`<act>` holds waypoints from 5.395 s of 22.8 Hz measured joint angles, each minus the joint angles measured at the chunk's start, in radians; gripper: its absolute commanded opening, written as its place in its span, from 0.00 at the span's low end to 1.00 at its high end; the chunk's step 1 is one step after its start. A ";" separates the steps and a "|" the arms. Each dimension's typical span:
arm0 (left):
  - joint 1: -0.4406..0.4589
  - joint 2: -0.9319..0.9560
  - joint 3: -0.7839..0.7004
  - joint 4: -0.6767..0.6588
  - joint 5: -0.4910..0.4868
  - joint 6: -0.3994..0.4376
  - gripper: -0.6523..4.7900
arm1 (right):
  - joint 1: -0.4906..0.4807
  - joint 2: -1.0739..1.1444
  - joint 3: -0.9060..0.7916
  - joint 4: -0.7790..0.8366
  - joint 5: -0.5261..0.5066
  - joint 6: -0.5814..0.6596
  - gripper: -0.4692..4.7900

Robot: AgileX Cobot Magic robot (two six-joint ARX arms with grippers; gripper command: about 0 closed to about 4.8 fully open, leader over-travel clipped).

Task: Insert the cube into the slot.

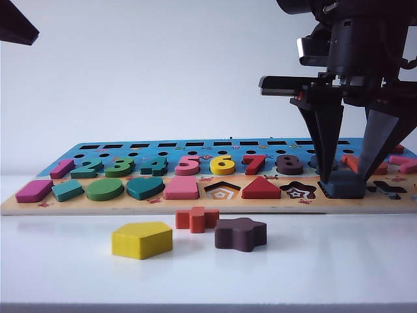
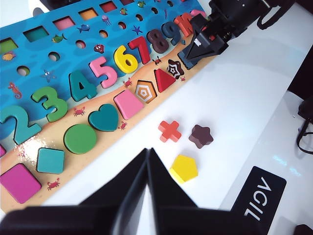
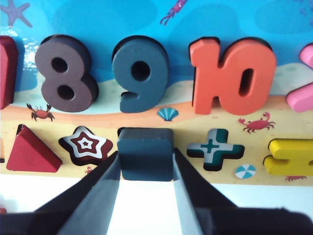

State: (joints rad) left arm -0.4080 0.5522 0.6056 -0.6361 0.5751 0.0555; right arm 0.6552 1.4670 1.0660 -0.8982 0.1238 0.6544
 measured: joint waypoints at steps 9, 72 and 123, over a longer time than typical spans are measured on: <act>0.000 0.000 0.000 0.000 0.000 0.000 0.14 | 0.000 0.000 0.000 0.001 -0.010 0.002 0.08; 0.000 0.000 0.000 0.000 0.000 0.000 0.14 | 0.000 0.000 0.000 0.008 -0.003 0.003 0.45; 0.000 0.000 0.000 0.000 0.000 0.000 0.14 | 0.000 -0.067 0.010 0.033 0.014 0.000 0.63</act>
State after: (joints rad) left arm -0.4084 0.5522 0.6056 -0.6361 0.5751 0.0555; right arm 0.6552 1.4002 1.0763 -0.8650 0.1379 0.6548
